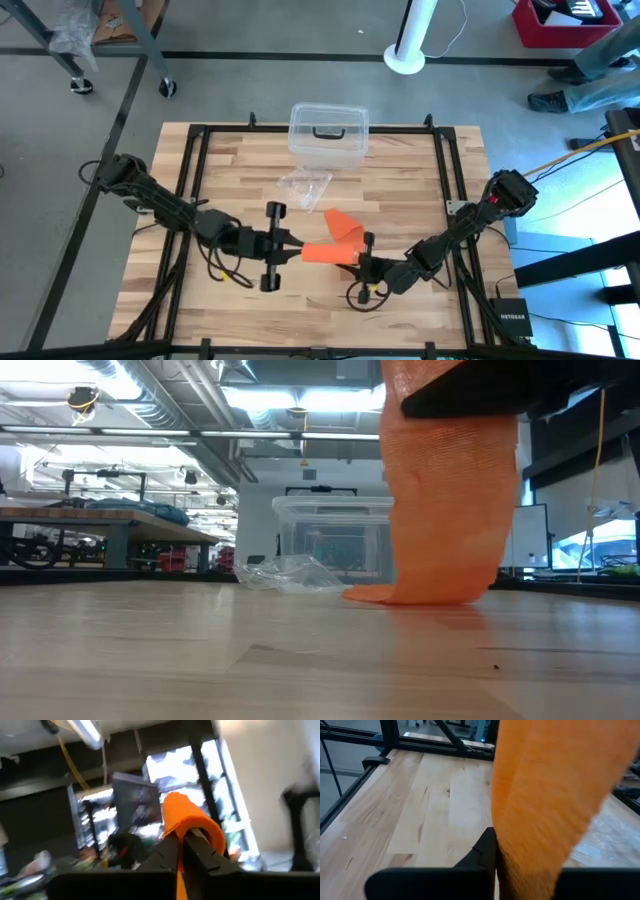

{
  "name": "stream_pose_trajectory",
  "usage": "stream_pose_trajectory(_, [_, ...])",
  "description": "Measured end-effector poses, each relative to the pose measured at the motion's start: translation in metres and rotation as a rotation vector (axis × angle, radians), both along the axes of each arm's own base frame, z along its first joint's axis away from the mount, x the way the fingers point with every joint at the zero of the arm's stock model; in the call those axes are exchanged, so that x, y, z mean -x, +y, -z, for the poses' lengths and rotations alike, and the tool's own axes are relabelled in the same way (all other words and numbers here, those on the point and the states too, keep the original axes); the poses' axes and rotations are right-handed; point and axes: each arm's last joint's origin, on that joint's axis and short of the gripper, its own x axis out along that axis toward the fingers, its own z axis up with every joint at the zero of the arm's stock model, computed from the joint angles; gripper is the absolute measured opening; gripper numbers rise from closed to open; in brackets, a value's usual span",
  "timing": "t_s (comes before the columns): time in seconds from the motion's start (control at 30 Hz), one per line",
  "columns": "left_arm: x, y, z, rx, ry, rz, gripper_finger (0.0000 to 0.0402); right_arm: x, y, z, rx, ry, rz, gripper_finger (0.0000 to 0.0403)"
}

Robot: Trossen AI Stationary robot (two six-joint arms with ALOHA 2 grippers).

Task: Roll bandage
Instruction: Roll the orange bandage

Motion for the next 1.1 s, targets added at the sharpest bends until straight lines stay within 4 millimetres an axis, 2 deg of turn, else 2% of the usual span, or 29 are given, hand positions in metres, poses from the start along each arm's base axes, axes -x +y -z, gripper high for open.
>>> stream_pose_trajectory(0.13, [-0.003,0.002,0.009,-0.078,0.107,-0.168,0.0002,0.000,0.001,-0.001,-0.027,-0.009,-0.010,0.0005])
stream_pose_trajectory(0.23, [-0.004,0.003,0.011,-0.100,0.139,-0.210,0.0004,-0.002,-0.001,-0.001,-0.104,-0.021,0.019,0.0018])
stream_pose_trajectory(0.43, [-0.004,0.003,0.012,-0.110,0.146,-0.212,0.0006,0.000,-0.004,-0.008,-0.143,-0.018,0.012,0.0106])
stream_pose_trajectory(0.57, [-0.003,0.001,0.012,-0.112,0.147,-0.207,0.0003,0.012,-0.012,-0.026,-0.099,0.021,0.004,0.0170])
stream_pose_trajectory(0.7, [-0.002,-0.001,0.012,-0.125,0.140,-0.204,0.0007,0.028,-0.023,-0.043,-0.117,0.070,-0.002,0.0208])
stream_pose_trajectory(0.87, [-0.002,-0.001,0.009,-0.110,0.118,-0.199,0.0006,0.031,-0.025,-0.037,-0.086,0.129,0.021,0.0216])
stream_pose_trajectory(1.1, [-0.002,-0.001,0.009,-0.109,0.117,-0.194,0.0008,0.016,-0.017,-0.008,-0.027,0.055,0.046,0.0190])
